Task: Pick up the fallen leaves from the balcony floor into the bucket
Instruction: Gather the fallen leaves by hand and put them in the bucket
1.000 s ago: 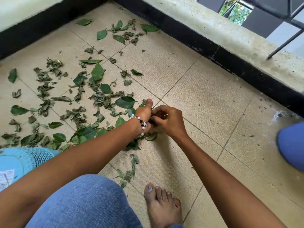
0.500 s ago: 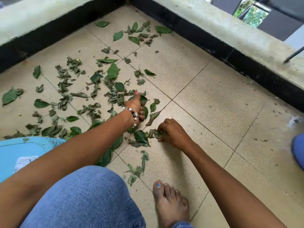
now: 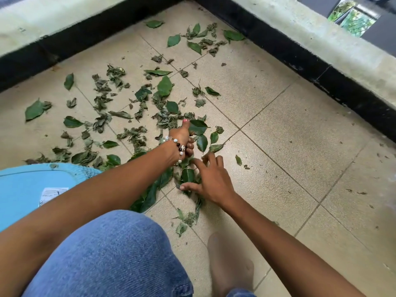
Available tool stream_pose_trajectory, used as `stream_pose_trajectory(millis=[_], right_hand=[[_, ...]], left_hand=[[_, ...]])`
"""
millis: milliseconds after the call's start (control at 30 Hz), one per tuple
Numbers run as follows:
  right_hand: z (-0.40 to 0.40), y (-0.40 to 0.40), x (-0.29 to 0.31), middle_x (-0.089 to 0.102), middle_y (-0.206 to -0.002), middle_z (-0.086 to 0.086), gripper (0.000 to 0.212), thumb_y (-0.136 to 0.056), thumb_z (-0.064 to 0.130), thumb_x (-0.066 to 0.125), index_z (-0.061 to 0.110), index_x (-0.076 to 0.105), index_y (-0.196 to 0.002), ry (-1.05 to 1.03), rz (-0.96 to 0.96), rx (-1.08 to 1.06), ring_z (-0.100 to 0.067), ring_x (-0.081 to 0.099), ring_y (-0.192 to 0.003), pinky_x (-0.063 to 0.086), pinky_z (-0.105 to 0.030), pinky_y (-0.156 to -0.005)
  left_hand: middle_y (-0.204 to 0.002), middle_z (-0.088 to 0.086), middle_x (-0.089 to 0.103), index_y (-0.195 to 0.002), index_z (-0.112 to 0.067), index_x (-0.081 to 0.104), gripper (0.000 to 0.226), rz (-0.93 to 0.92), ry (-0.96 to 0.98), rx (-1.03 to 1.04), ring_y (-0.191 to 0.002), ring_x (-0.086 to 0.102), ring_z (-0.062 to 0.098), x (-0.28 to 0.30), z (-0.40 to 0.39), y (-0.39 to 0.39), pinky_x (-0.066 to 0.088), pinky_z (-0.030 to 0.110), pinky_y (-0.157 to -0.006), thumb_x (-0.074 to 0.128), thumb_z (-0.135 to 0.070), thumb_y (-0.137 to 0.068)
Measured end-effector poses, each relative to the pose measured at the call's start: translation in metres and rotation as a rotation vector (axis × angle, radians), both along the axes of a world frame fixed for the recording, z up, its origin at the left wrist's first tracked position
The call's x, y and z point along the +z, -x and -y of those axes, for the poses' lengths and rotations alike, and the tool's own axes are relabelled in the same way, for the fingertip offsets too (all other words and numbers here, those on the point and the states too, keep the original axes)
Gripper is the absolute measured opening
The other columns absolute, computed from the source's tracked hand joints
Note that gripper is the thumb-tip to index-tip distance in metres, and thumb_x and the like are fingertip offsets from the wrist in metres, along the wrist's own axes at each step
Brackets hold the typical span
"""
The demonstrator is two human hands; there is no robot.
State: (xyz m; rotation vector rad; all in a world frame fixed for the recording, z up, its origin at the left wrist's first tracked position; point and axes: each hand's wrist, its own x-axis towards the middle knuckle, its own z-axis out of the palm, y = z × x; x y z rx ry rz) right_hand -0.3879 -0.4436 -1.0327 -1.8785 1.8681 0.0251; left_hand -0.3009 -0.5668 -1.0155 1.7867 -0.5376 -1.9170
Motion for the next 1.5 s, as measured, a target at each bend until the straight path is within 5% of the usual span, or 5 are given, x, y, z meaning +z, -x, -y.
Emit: stream_pose_trajectory(millis=[467,667,1033,1200,1500], right_hand=[[0.018,0.024,0.007,0.070,-0.101,-0.002,0.014,-0.086,0.005,0.067,0.009,0.073,-0.099,0.066,0.409,-0.316,-0.005,0.060,-0.079,0.041,-0.004,-0.067],[0.050,0.030,0.030,0.075,-0.093,-0.007,0.017,-0.077,0.008,0.078,0.014,0.076,-0.092,0.140,0.963,-0.760,-0.021,0.072,-0.084,0.059,-0.042,-0.080],[0.053,0.000,0.025,0.043,-0.150,-0.002,0.051,-0.097,0.016,0.040,0.018,0.037,-0.148,0.217,0.320,0.064,-0.015,0.029,-0.144,0.005,-0.042,-0.119],[0.070,0.014,0.042,0.049,-0.145,-0.003,0.040,-0.101,0.013,0.046,0.020,0.048,-0.140,0.011,1.117,-0.360,-0.014,0.046,-0.132,0.036,-0.033,-0.109],[0.028,0.013,-0.010,0.019,-0.156,-0.018,0.073,-0.089,0.052,0.057,0.020,0.030,-0.148,-0.021,0.076,-0.233,-0.039,0.015,-0.143,0.011,-0.050,-0.117]], left_hand=[[-0.041,-0.005,0.035,-0.078,-0.009,0.051,0.049,0.035,0.014,-0.057,-0.034,0.028,0.009,-0.002,-0.008,-0.015,0.025,0.015,-0.039,0.038,-0.051,-0.100],[-0.056,0.002,0.049,-0.084,-0.010,0.058,0.056,-0.029,-0.053,-0.194,-0.036,0.038,0.011,0.004,-0.018,-0.005,0.033,0.016,-0.040,0.036,-0.060,-0.097],[-0.074,0.013,0.071,-0.091,-0.005,0.063,0.064,-0.264,-0.139,0.153,-0.078,0.068,0.025,0.027,-0.009,0.000,0.056,0.034,-0.071,0.037,-0.064,-0.095],[-0.059,0.001,0.049,-0.075,-0.011,0.056,0.047,-0.195,-0.085,0.197,-0.042,0.042,0.010,0.024,-0.004,-0.015,0.038,0.019,-0.041,0.047,-0.052,-0.096],[-0.042,-0.003,0.044,-0.068,-0.008,0.056,0.042,0.047,0.055,0.228,-0.029,0.030,0.007,0.000,0.003,-0.047,0.021,0.012,-0.032,0.059,-0.041,-0.093]])
